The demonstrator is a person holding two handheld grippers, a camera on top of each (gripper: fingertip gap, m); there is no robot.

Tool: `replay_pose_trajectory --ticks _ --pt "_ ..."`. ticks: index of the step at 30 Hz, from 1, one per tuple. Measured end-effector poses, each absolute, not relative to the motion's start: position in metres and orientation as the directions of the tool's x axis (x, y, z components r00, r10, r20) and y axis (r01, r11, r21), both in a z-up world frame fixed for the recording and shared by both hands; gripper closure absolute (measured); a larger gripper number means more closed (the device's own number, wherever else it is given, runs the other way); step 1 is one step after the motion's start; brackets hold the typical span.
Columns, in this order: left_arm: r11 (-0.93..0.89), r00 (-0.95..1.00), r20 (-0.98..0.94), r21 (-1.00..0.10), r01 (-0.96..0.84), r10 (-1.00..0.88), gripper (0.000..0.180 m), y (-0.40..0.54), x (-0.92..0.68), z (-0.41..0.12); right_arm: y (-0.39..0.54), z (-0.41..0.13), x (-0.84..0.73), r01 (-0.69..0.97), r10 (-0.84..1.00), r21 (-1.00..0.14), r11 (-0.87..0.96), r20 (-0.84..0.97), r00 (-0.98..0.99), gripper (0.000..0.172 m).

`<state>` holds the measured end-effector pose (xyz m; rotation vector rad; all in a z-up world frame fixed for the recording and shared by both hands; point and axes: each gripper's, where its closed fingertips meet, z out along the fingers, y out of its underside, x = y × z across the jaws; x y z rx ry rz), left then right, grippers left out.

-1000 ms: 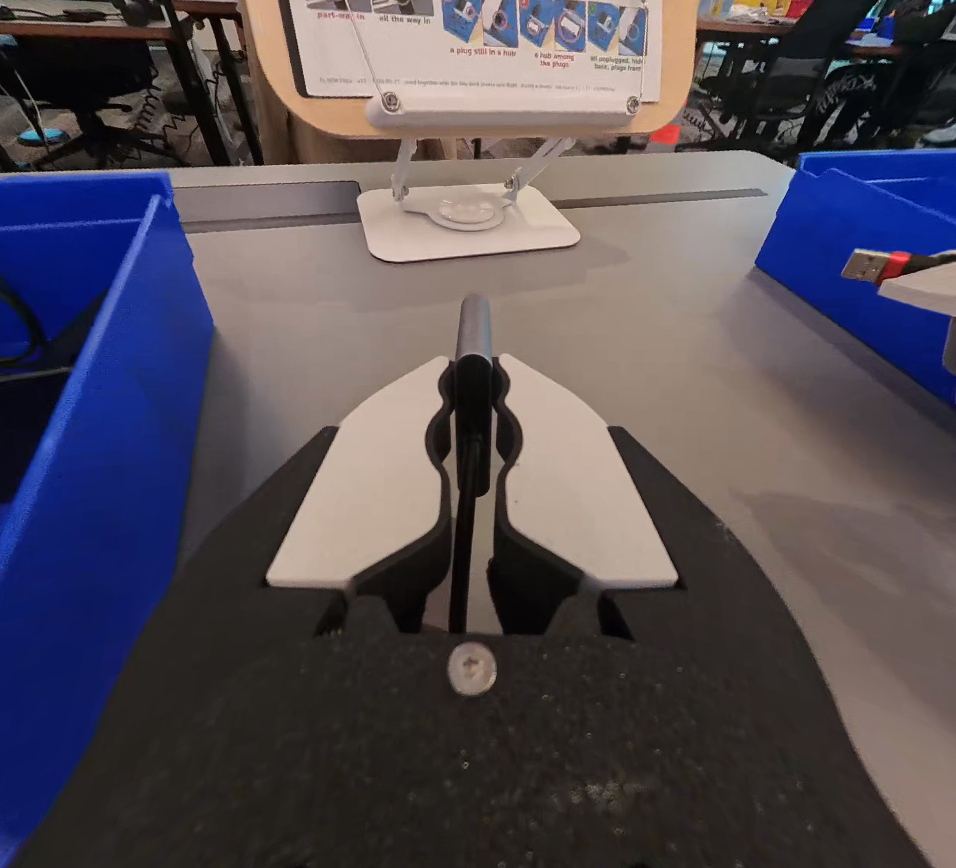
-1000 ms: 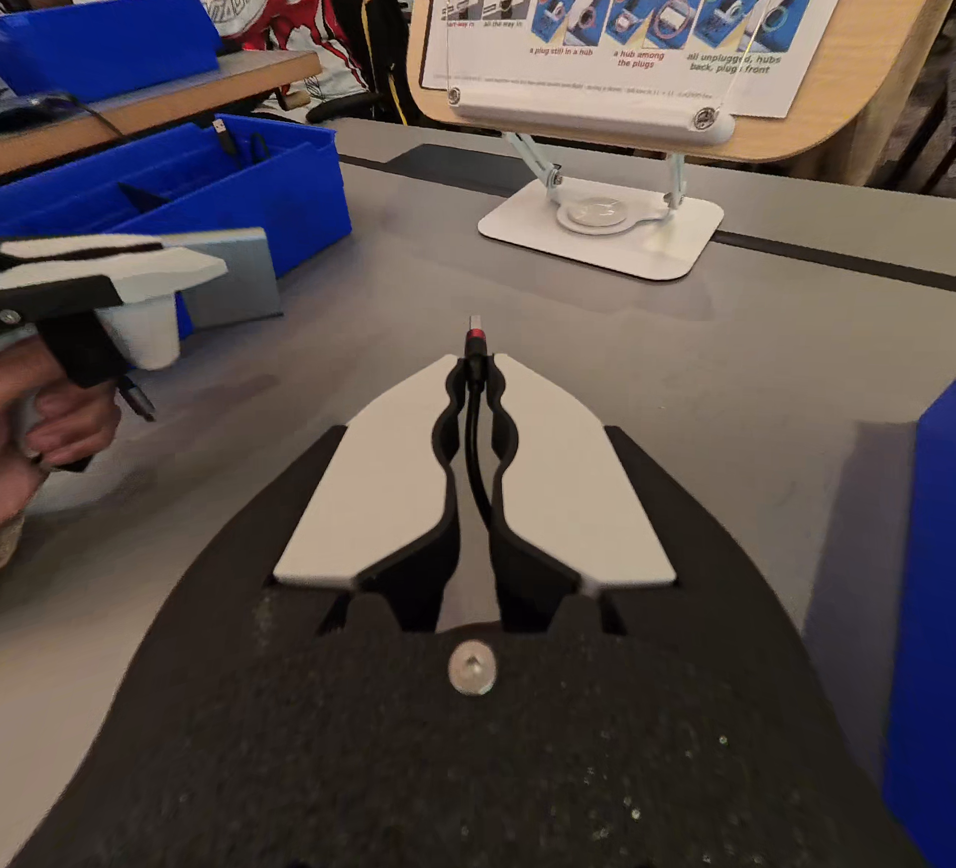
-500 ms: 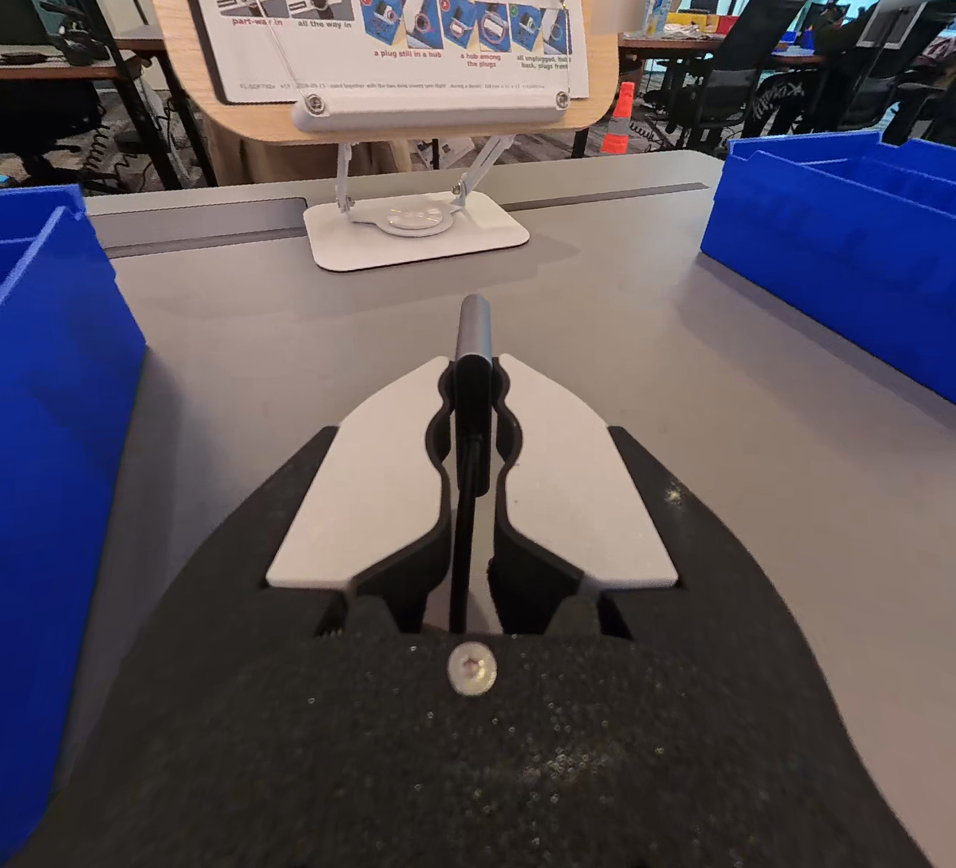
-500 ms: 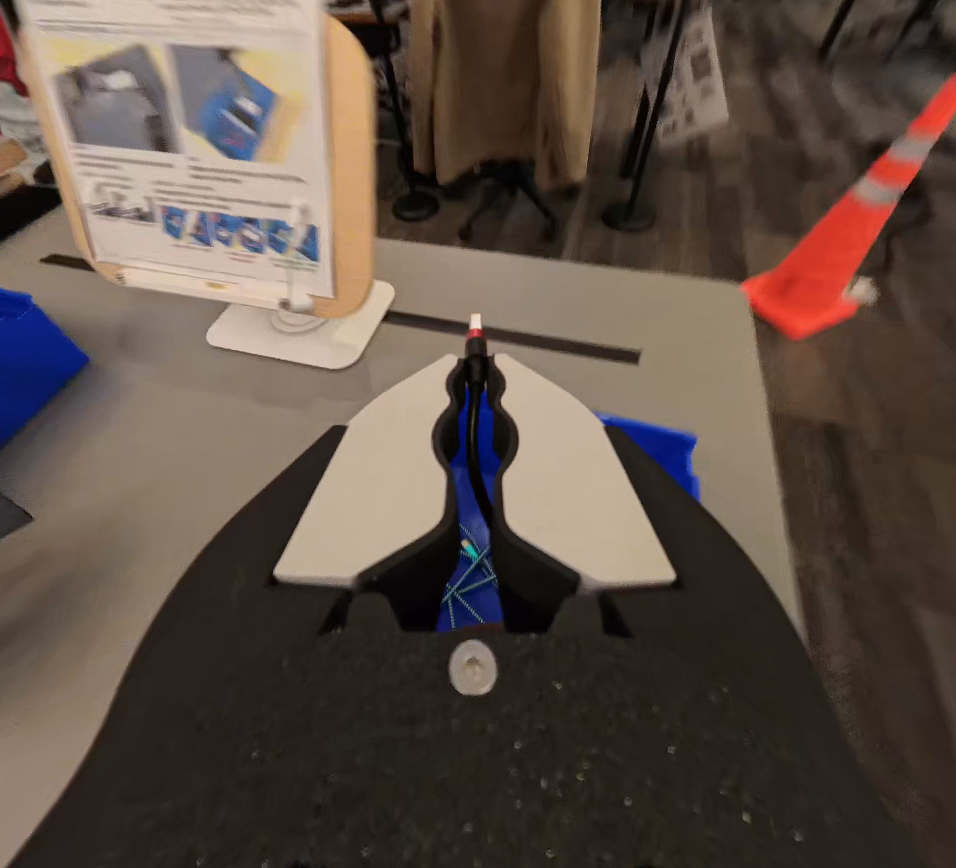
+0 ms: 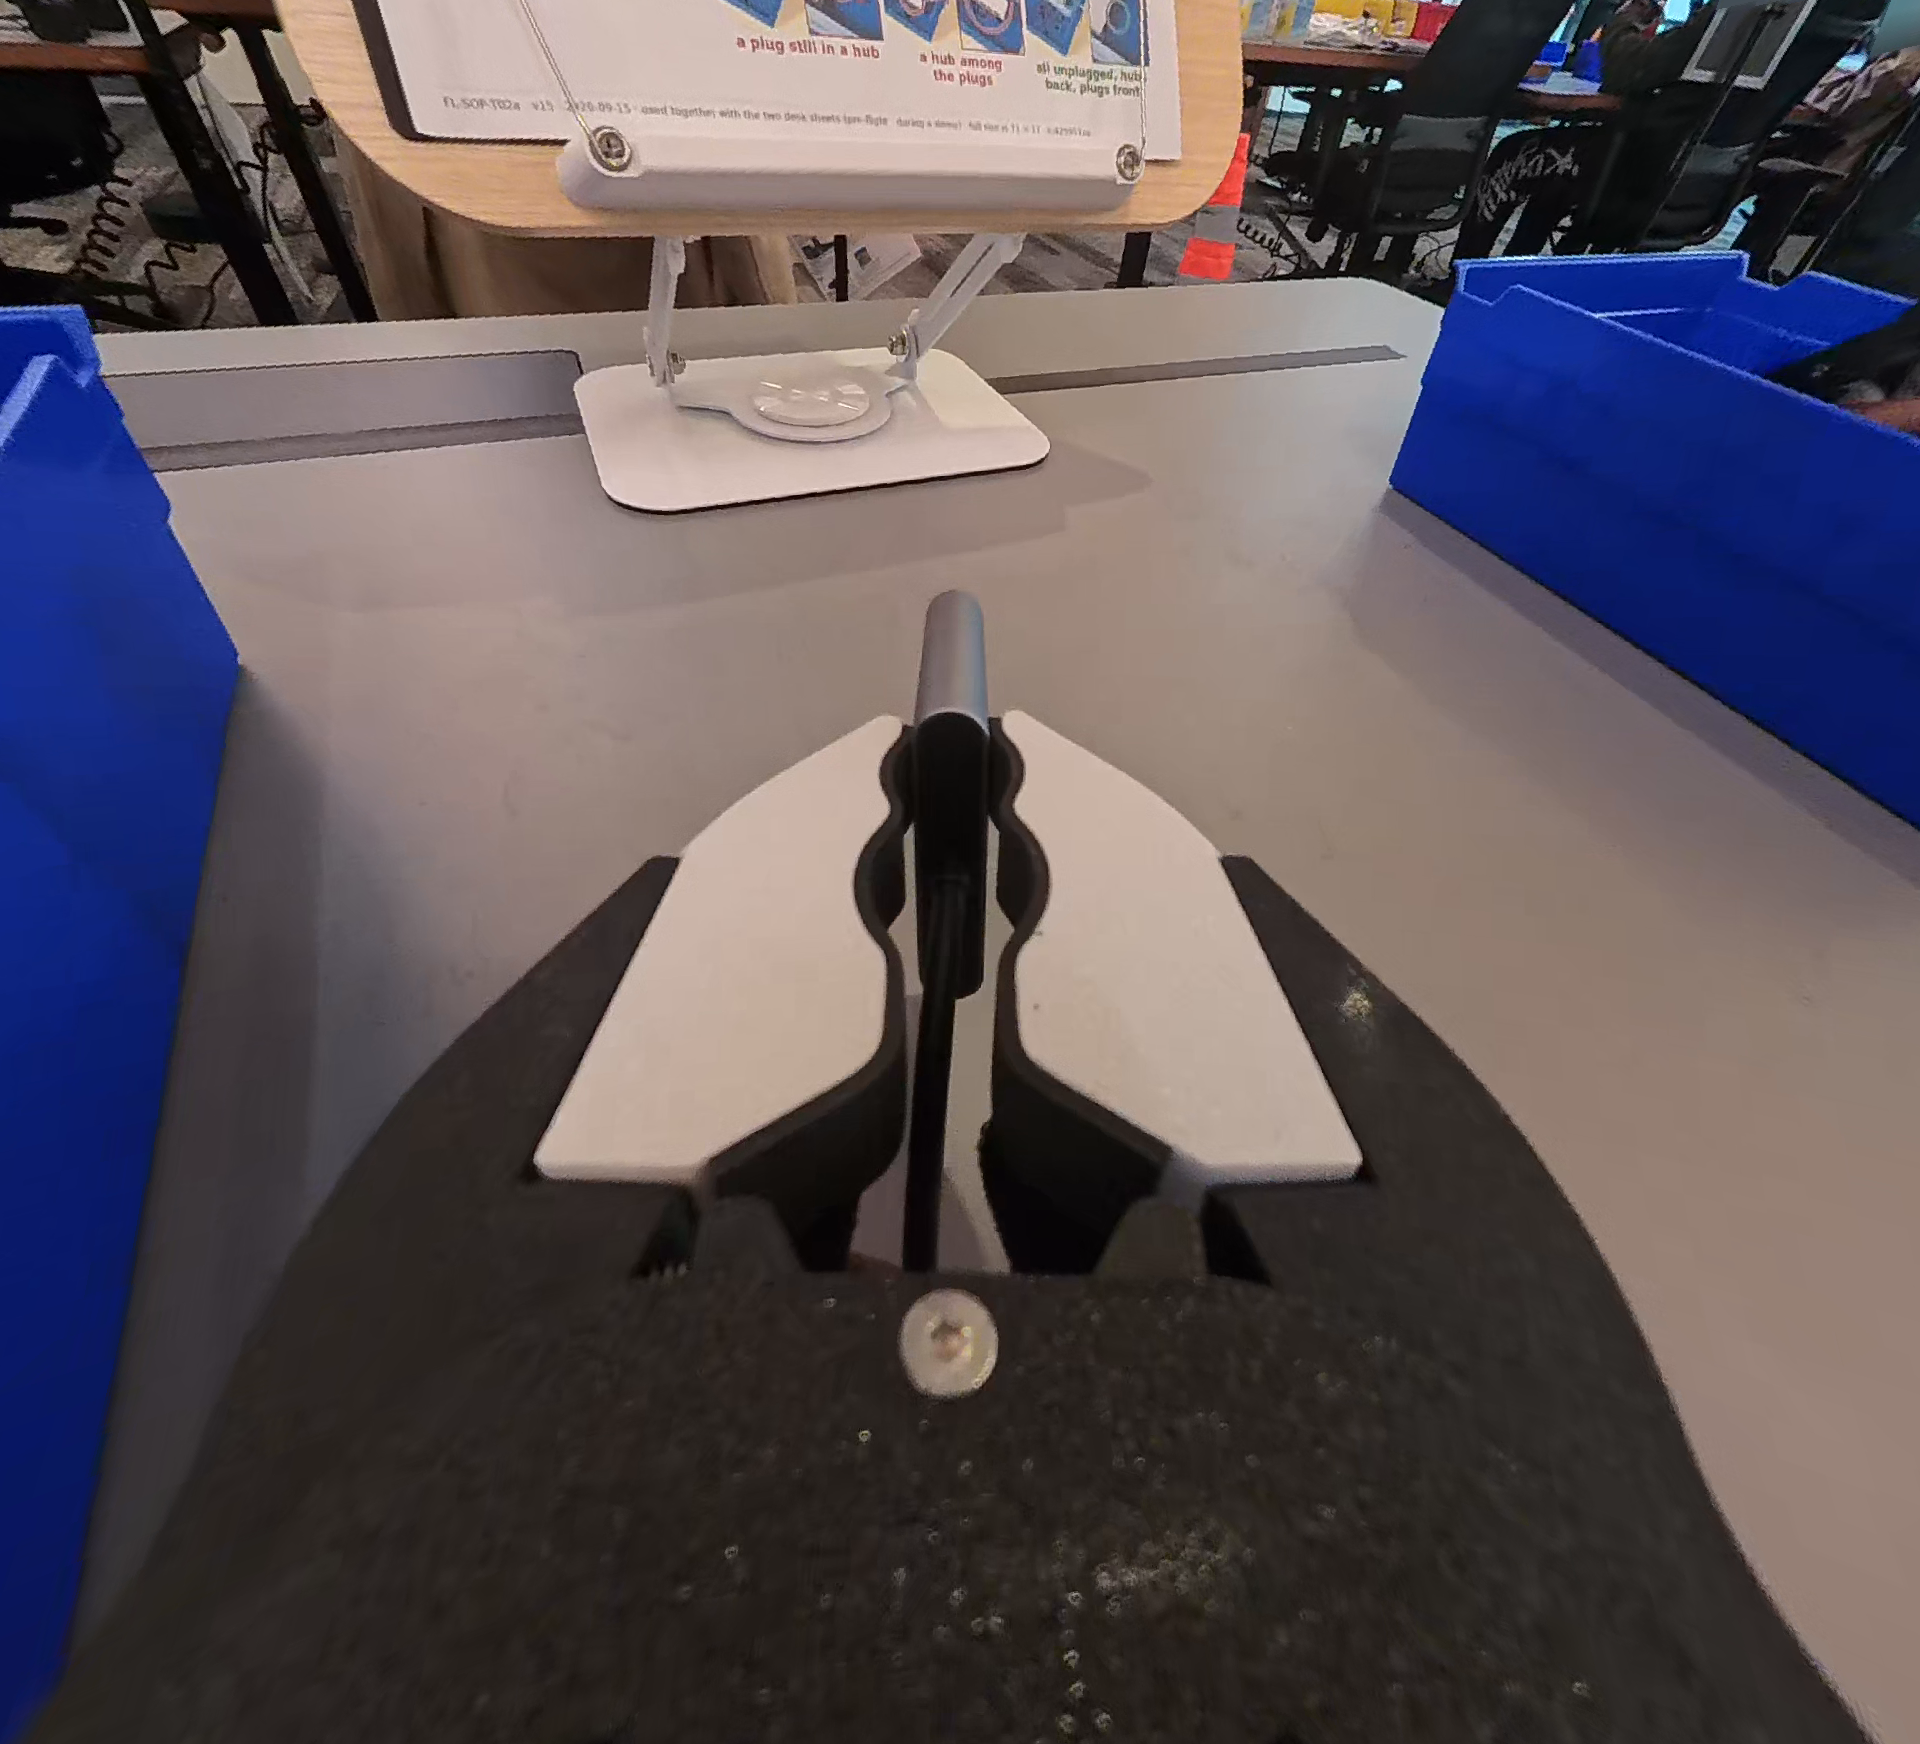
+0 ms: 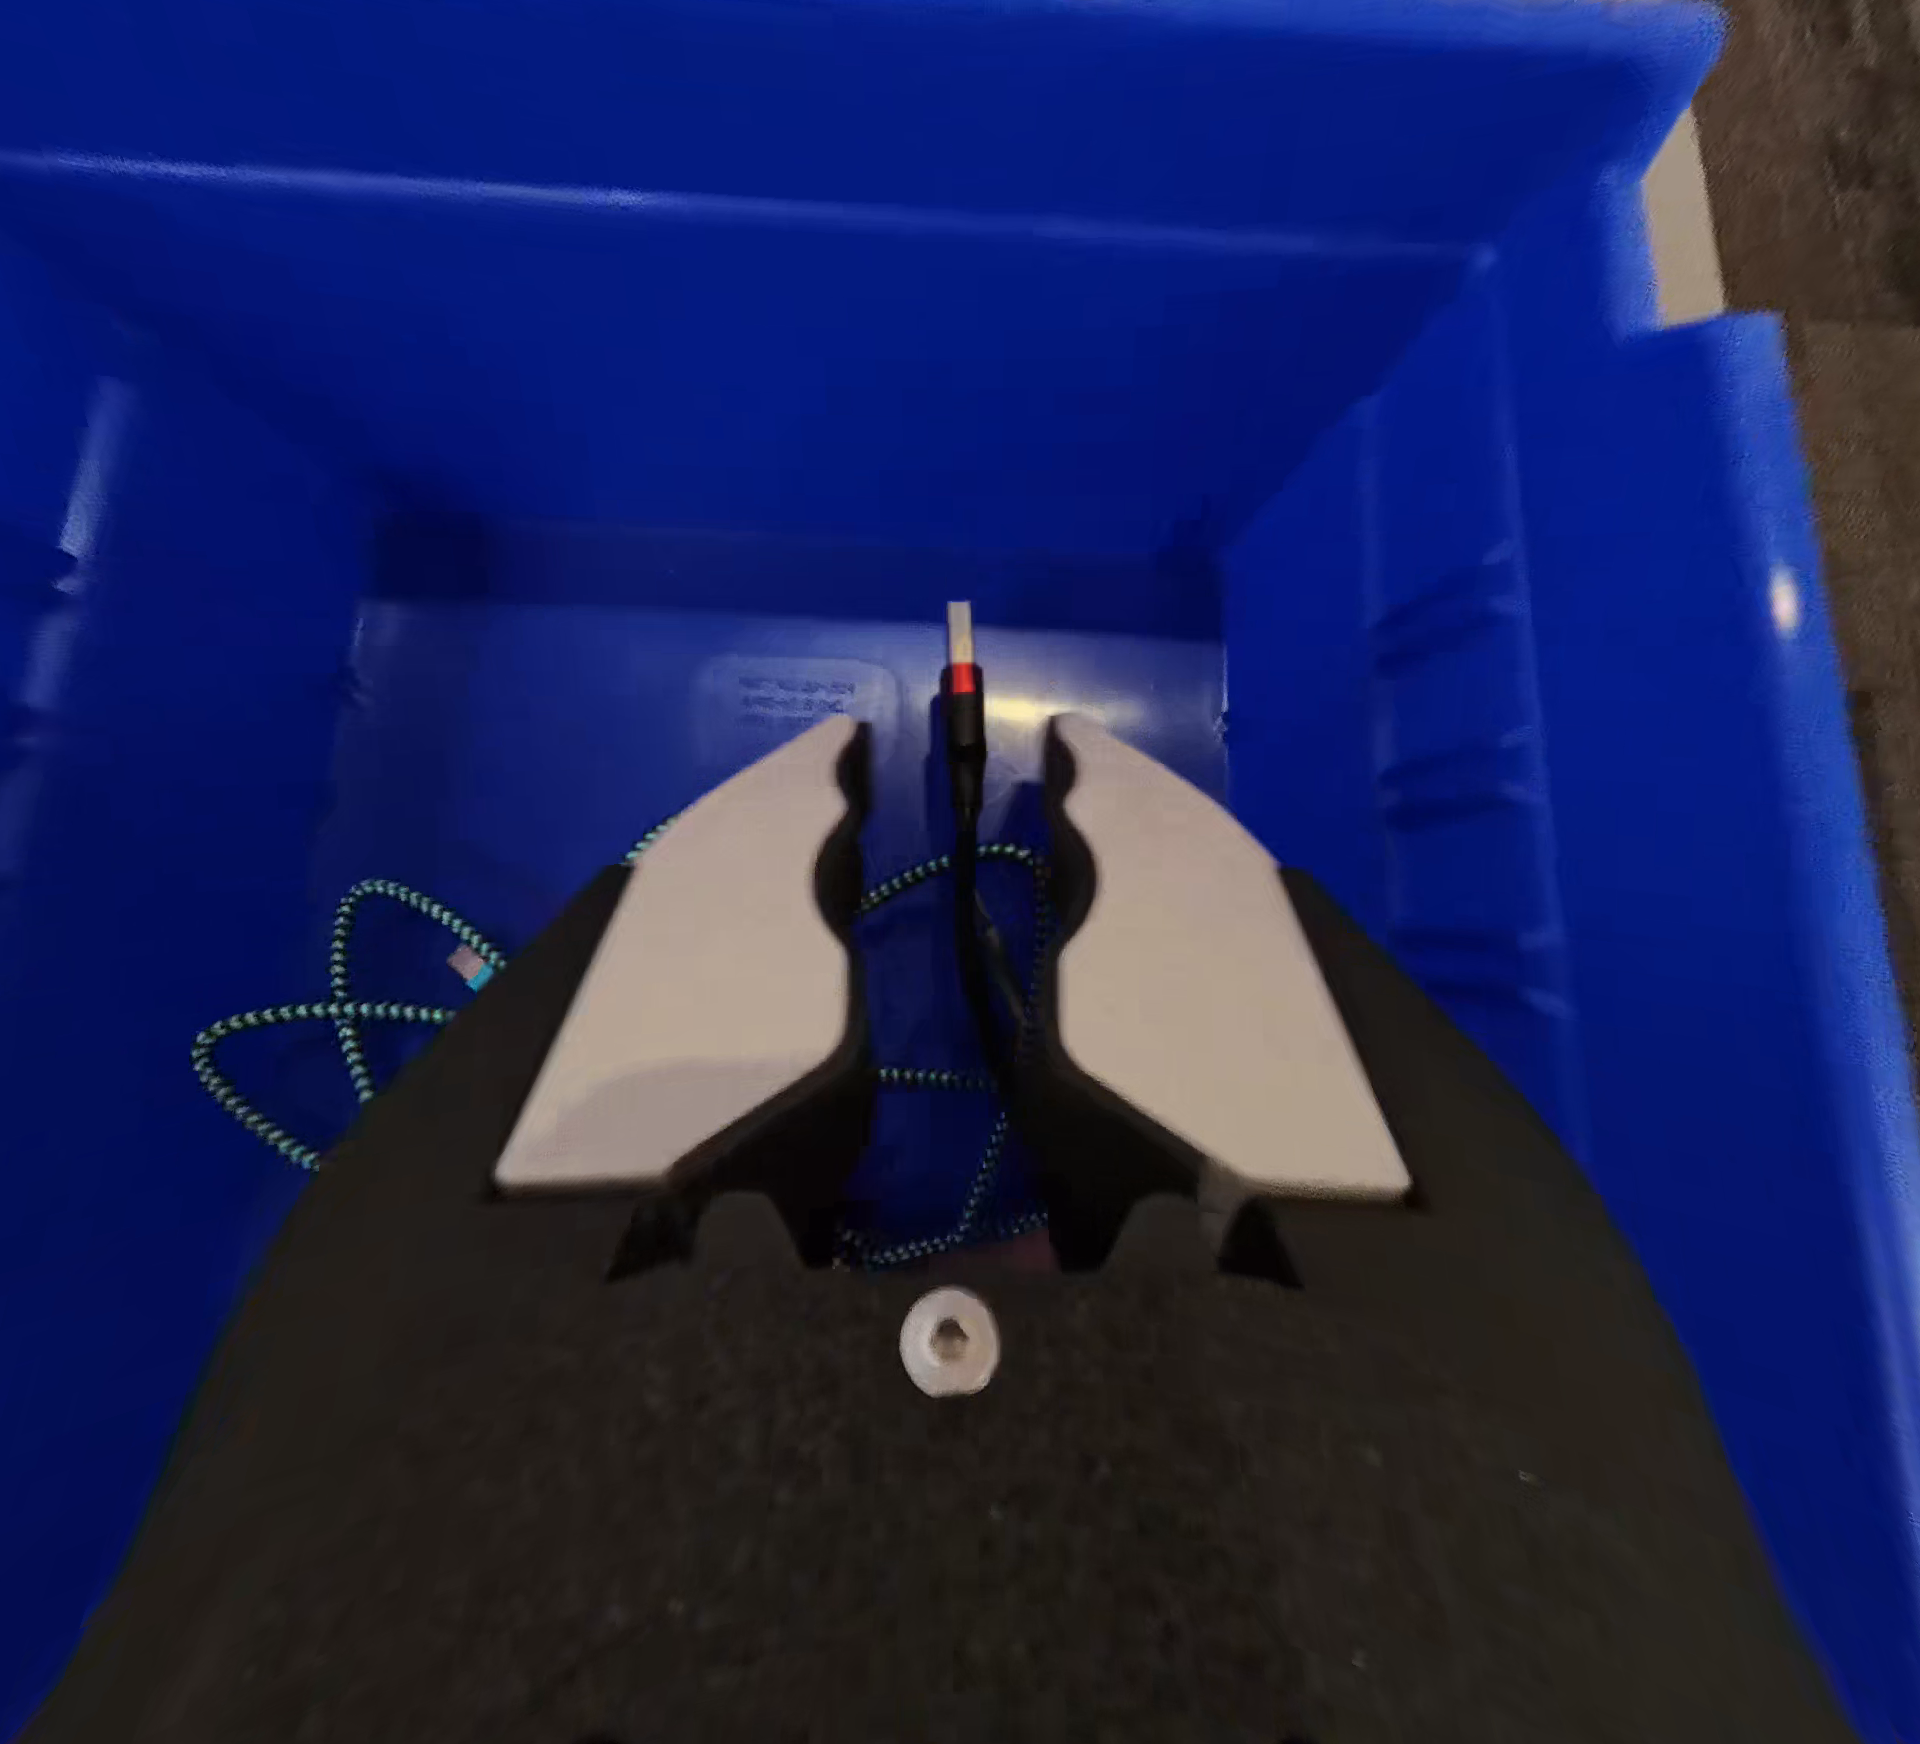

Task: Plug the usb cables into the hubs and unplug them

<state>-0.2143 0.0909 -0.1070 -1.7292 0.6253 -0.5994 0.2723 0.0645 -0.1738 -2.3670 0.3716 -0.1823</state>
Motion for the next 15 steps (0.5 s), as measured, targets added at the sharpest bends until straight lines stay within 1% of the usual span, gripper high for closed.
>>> replay_pose_trajectory --ticks 1,2,3,5,7,9,10,11,13,14,15 --pt "-0.215 0.725 0.071 -0.971 -0.108 -0.685 0.168 0.090 -0.213 -0.108 0.063 -0.175 0.272 -0.236 -0.321 -0.676 -0.698 0.000 0.947 0.125" --pt "-0.216 0.722 0.070 -0.970 -0.112 -0.688 0.168 0.090 -0.212 -0.109 0.064 -0.170 0.270 -0.249 -0.320 -0.694 -0.676 -0.028 0.947 0.116" --pt "-0.217 0.719 0.069 -0.969 -0.115 -0.692 0.168 0.089 -0.211 -0.109 0.066 -0.157 0.266 -0.251 -0.306 -0.729 -0.637 -0.060 0.950 0.111" --pt "-0.218 0.717 0.069 -0.969 -0.118 -0.693 0.168 0.089 -0.211 -0.110 0.066 -0.119 0.254 -0.226 -0.262 -0.808 -0.544 -0.093 0.961 0.109" --pt "-0.228 0.711 0.077 -0.966 -0.119 -0.699 0.169 0.089 -0.210 -0.111 0.061 -0.066 0.224 -0.164 -0.168 -0.892 -0.421 -0.101 0.981 0.107" --pt "-0.242 0.697 0.095 -0.964 -0.115 -0.711 0.169 0.088 -0.208 -0.113 0.048 -0.017 0.182 -0.087 -0.051 -0.952 -0.294 -0.075 0.996 0.110" --pt "-0.248 0.684 0.107 -0.962 -0.112 -0.721 0.169 0.087 -0.207 -0.113 0.039 0.001 0.157 -0.059 0.008 -0.971 -0.233 -0.062 0.998 0.115" --pt "-0.250 0.666 0.117 -0.962 -0.107 -0.737 0.169 0.085 -0.205 -0.112 0.031 0.010 0.130 -0.032 0.082 -0.981 -0.192 -0.049 0.995 0.117" --pt "-0.241 0.635 0.123 -0.965 -0.102 -0.763 0.169 0.083 -0.202 -0.108 0.017 0.005 0.088 0.009 0.181 -0.979 -0.203 -0.029 0.983 0.114" --pt "-0.238 0.603 0.123 -0.965 -0.114 -0.788 0.169 0.080 -0.198 -0.108 0.012 -0.002 0.070 0.006 0.244 -0.978 -0.207 -0.046 0.969 0.114" --pt "-0.238 0.566 0.130 -0.964 -0.121 -0.814 0.169 0.076 -0.195 -0.107 0.010 -0.010 0.061 -0.020 0.270 -0.977 -0.213 -0.079 0.960 0.114"
